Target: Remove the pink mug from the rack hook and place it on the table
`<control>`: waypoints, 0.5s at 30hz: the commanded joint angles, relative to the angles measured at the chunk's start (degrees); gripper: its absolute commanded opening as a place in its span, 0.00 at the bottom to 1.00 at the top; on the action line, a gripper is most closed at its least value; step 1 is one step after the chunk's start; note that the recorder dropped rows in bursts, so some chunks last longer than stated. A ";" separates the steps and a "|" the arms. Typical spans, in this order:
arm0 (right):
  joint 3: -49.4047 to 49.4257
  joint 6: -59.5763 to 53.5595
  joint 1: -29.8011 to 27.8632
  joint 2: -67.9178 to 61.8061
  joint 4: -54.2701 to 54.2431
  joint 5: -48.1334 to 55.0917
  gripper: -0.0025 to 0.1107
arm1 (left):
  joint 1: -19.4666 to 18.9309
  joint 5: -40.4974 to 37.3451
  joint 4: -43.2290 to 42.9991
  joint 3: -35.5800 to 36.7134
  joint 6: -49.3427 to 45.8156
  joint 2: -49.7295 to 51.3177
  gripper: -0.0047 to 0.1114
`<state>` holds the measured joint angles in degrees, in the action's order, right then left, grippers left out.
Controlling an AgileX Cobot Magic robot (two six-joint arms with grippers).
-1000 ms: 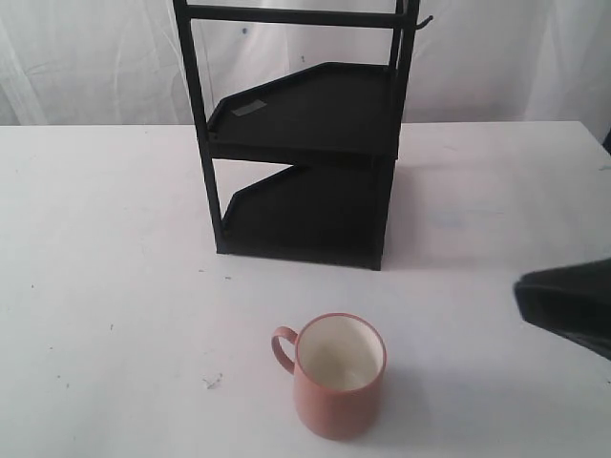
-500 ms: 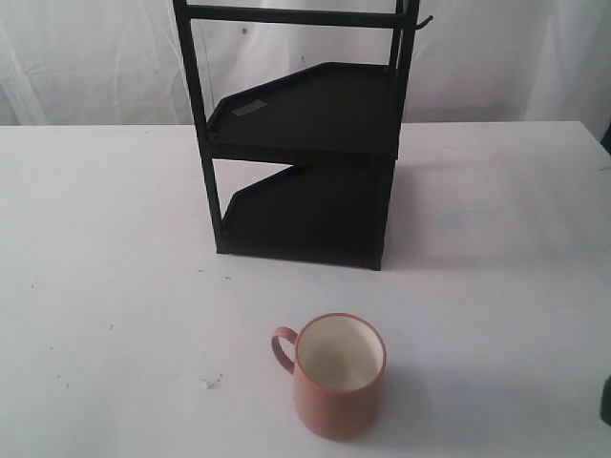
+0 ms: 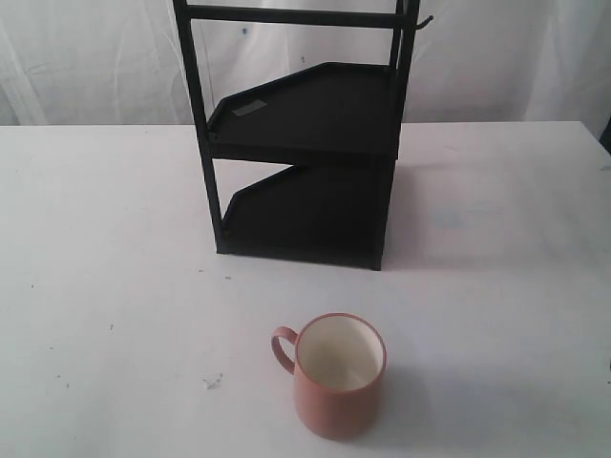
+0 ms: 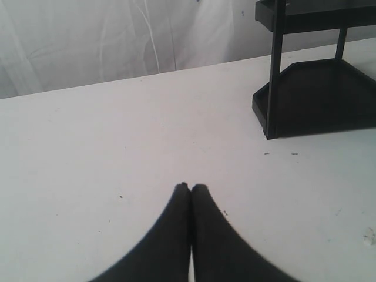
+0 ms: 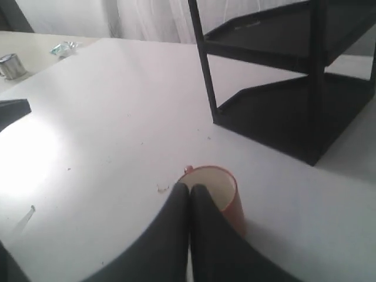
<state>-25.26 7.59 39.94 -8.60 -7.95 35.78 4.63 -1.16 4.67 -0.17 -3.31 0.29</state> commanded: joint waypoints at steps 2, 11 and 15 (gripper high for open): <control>6.54 0.00 -2.55 0.45 6.38 -14.46 0.02 | -0.14 -0.23 -0.07 0.17 0.38 -0.29 0.04; 15.26 -3.99 -18.52 1.97 6.95 -20.52 0.02 | -0.14 -0.23 -0.07 0.17 0.38 -0.29 0.04; 18.29 -8.11 -23.41 4.27 6.95 -20.87 0.02 | -0.14 -0.23 -0.07 0.17 0.38 -0.29 0.04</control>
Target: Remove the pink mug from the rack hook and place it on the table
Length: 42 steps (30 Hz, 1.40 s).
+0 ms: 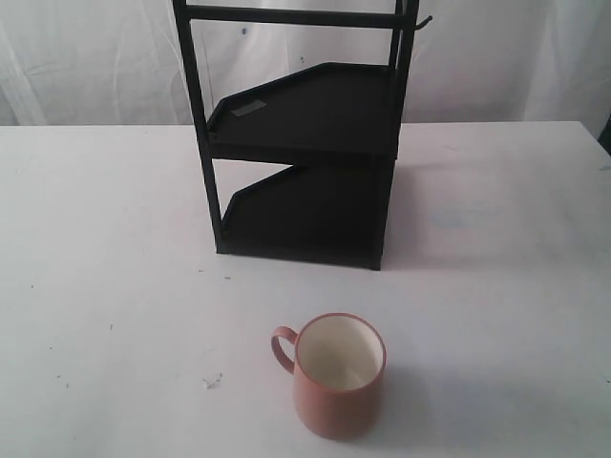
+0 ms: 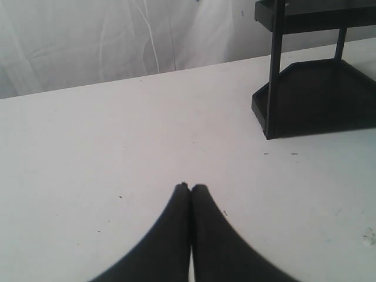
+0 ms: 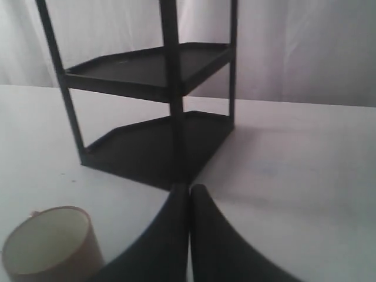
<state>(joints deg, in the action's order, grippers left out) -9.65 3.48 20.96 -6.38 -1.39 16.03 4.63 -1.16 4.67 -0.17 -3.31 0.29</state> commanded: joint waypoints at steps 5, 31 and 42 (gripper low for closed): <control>8.63 -4.96 -10.23 5.22 -0.02 -3.09 0.02 | -0.14 -0.23 -0.07 0.17 0.38 -0.29 0.04; 9.65 -5.39 -12.96 5.22 -0.05 -5.01 0.02 | -0.14 -0.23 -0.07 0.17 0.38 -0.29 0.04; 9.65 -4.75 -12.96 5.22 -0.05 -5.01 0.02 | -0.14 -0.23 -0.07 0.17 0.38 -0.29 0.04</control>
